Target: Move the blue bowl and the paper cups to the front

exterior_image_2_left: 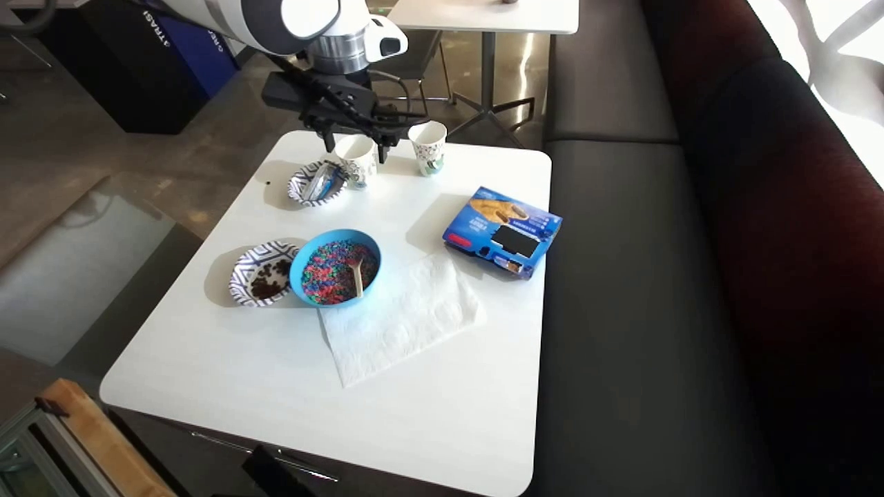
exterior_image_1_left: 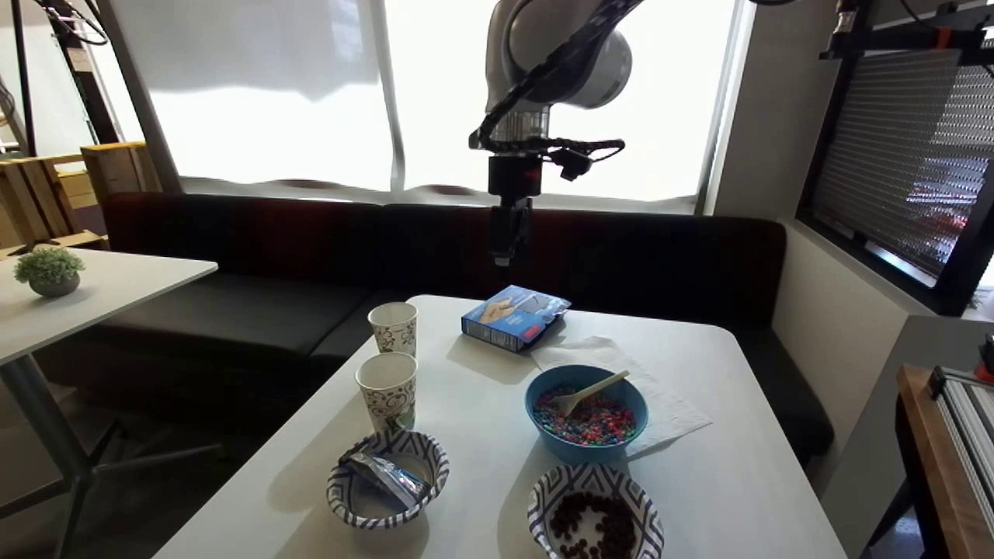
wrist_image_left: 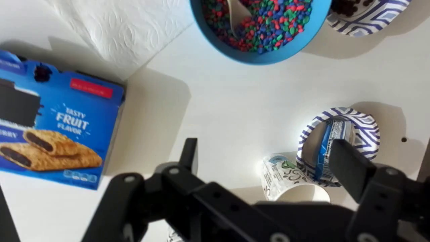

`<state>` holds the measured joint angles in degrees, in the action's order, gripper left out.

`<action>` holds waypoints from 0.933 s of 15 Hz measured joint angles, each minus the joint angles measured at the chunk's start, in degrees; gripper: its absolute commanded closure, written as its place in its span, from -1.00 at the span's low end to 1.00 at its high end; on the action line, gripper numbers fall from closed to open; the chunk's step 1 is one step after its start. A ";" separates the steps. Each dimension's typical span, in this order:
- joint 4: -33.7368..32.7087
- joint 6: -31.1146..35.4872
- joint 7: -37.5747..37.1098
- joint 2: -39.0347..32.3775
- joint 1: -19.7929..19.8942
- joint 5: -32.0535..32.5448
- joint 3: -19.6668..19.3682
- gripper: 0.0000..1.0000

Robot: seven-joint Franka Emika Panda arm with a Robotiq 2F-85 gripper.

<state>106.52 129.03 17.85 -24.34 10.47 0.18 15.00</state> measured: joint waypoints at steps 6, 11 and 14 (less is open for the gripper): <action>-17.65 6.21 8.20 -16.95 -9.70 8.38 -5.91 -1.00; -27.76 11.55 15.16 -26.30 -10.55 10.48 -6.25 -1.00; -27.78 11.55 15.14 -26.15 -10.53 10.48 -6.28 -1.00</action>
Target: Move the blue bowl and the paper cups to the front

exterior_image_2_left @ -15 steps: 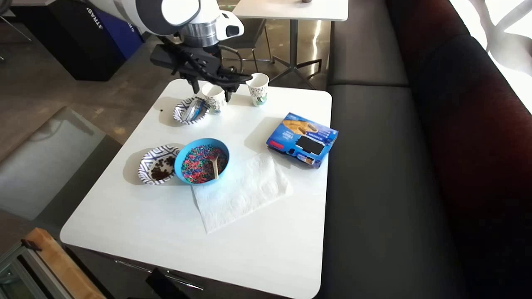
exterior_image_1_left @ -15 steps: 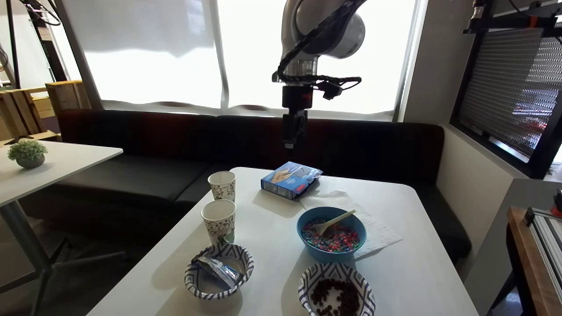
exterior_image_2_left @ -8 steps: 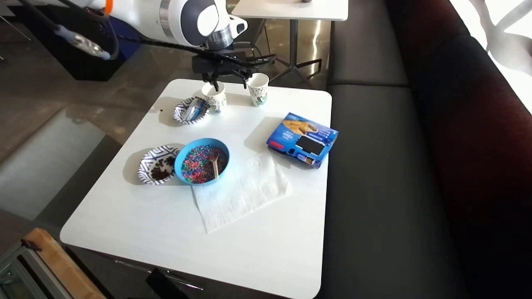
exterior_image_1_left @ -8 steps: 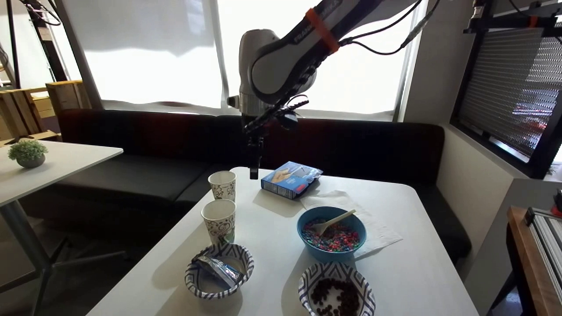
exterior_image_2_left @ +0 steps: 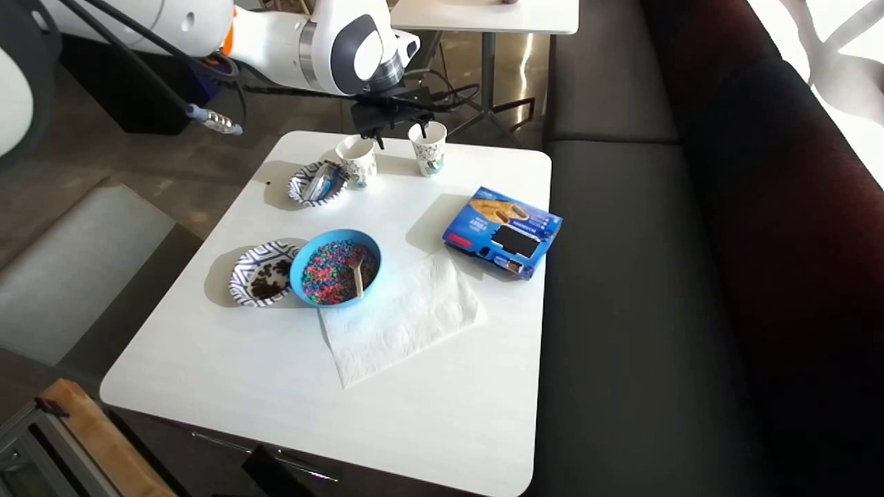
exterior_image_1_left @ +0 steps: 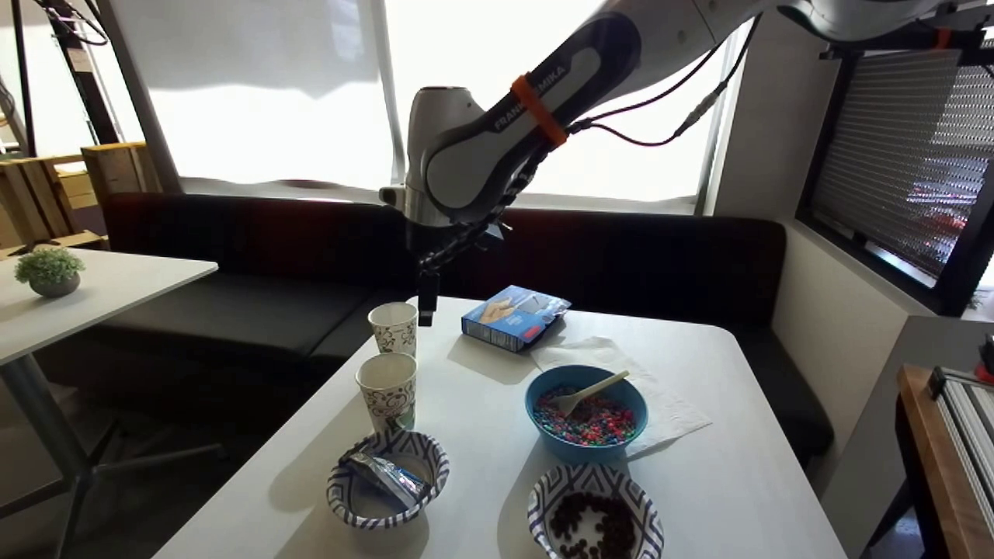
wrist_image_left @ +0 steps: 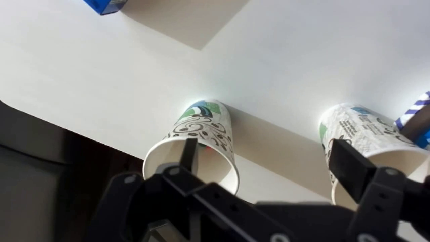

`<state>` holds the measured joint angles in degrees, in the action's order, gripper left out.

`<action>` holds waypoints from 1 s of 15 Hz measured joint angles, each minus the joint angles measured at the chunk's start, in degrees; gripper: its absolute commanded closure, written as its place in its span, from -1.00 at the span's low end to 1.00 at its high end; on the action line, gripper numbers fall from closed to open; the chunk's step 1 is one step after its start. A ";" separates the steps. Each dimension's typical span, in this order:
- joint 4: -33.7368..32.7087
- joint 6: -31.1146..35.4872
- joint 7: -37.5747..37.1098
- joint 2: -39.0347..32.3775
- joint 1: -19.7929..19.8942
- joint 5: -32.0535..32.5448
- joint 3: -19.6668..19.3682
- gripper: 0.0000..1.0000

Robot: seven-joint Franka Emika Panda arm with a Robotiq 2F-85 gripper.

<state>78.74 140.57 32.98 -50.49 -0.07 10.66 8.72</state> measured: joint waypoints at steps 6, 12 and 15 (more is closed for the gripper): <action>-0.37 0.04 -0.29 -0.22 -0.11 -0.25 0.28 -1.00; -1.91 3.65 -1.58 -2.44 -0.61 -0.99 1.17 -1.00; -2.75 5.41 -2.83 -3.80 -0.50 -1.94 1.27 -1.00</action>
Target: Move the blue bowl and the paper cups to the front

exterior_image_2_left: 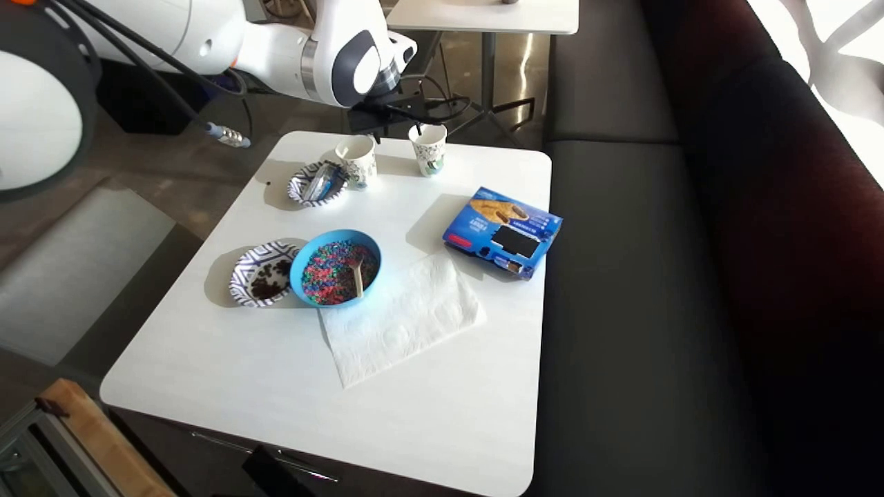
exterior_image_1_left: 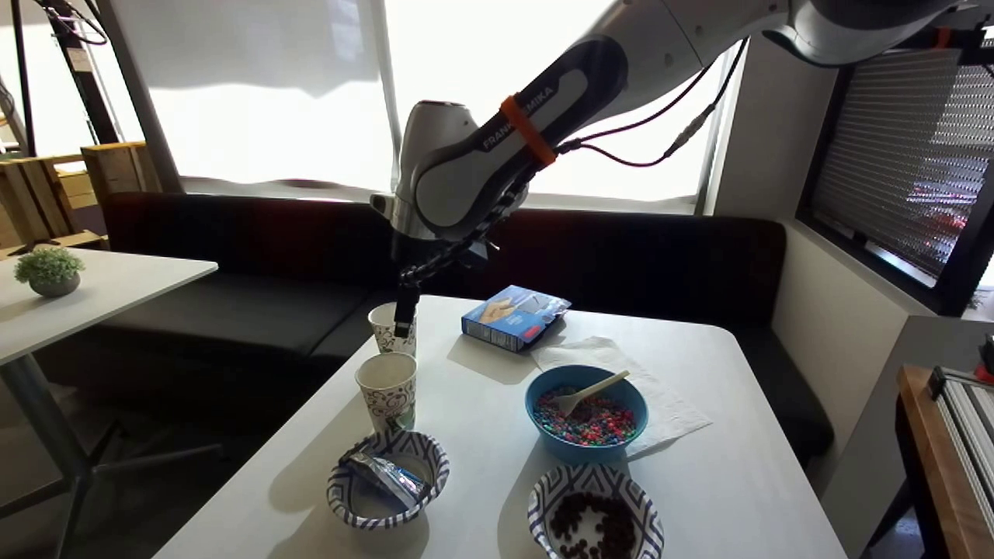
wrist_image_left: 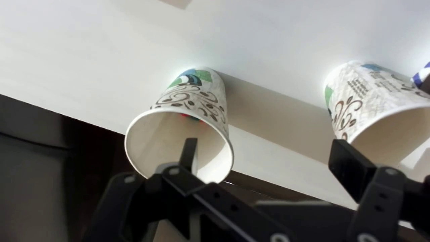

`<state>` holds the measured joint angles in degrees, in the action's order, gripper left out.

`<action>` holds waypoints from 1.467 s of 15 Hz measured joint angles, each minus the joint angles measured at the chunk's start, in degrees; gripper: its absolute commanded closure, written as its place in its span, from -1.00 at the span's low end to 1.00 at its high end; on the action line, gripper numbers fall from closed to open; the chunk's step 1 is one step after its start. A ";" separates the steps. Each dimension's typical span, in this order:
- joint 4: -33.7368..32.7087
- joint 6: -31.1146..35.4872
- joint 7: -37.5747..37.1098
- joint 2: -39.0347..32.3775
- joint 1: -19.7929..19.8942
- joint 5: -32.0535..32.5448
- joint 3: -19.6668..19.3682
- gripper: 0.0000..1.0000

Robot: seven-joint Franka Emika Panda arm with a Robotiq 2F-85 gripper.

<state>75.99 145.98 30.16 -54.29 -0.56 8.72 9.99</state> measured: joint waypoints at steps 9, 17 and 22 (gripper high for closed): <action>-2.58 4.54 -2.14 -3.27 1.85 -6.00 2.08 -1.00; -4.61 4.57 -2.83 -6.39 3.74 -7.91 3.01 -1.00; -5.69 4.22 -3.07 -7.91 3.87 -8.01 3.44 -1.00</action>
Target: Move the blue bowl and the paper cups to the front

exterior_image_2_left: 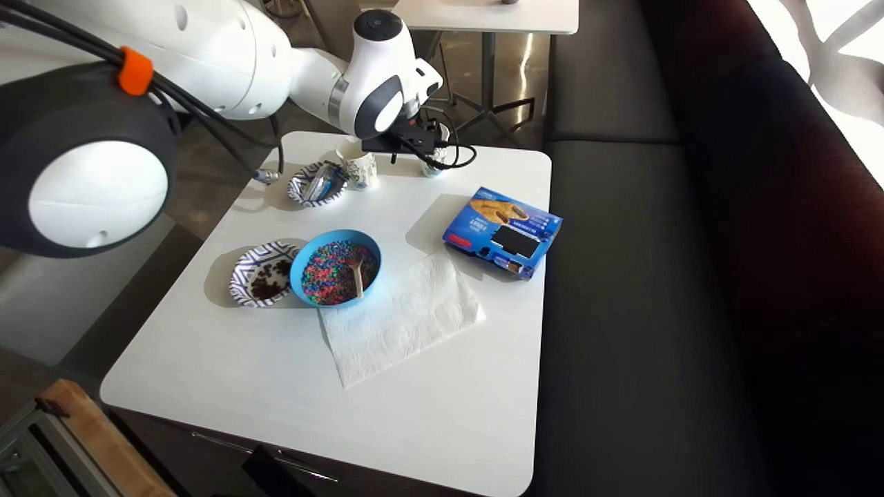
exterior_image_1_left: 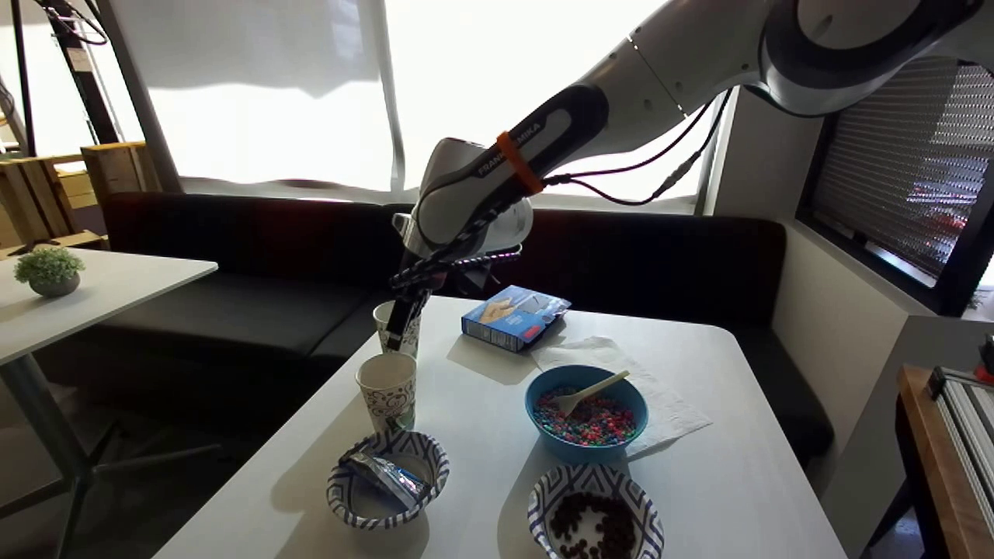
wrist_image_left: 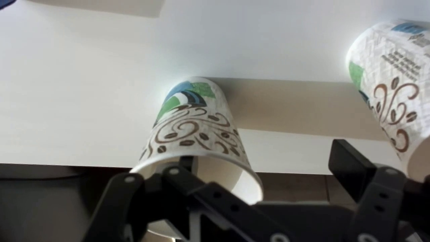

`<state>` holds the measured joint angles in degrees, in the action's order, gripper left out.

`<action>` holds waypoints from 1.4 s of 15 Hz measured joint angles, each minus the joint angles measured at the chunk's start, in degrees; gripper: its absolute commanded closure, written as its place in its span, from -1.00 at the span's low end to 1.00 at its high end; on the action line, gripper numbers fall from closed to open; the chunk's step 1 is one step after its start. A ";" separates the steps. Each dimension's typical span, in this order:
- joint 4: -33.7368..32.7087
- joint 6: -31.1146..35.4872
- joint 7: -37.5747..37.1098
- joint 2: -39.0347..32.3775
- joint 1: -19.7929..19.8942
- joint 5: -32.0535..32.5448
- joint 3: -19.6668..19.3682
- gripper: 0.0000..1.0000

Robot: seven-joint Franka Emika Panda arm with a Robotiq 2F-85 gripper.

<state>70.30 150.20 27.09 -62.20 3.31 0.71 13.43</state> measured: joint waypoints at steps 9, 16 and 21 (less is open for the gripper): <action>-1.67 -5.67 -0.95 -0.42 -0.63 -0.02 0.05 -1.00; -3.30 -5.84 -1.11 -0.57 -0.62 -1.40 0.87 -1.00; -4.03 -6.44 -1.13 -0.69 -0.61 -2.28 1.20 -1.00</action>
<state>66.27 143.75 25.96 -62.89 2.69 -1.57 14.63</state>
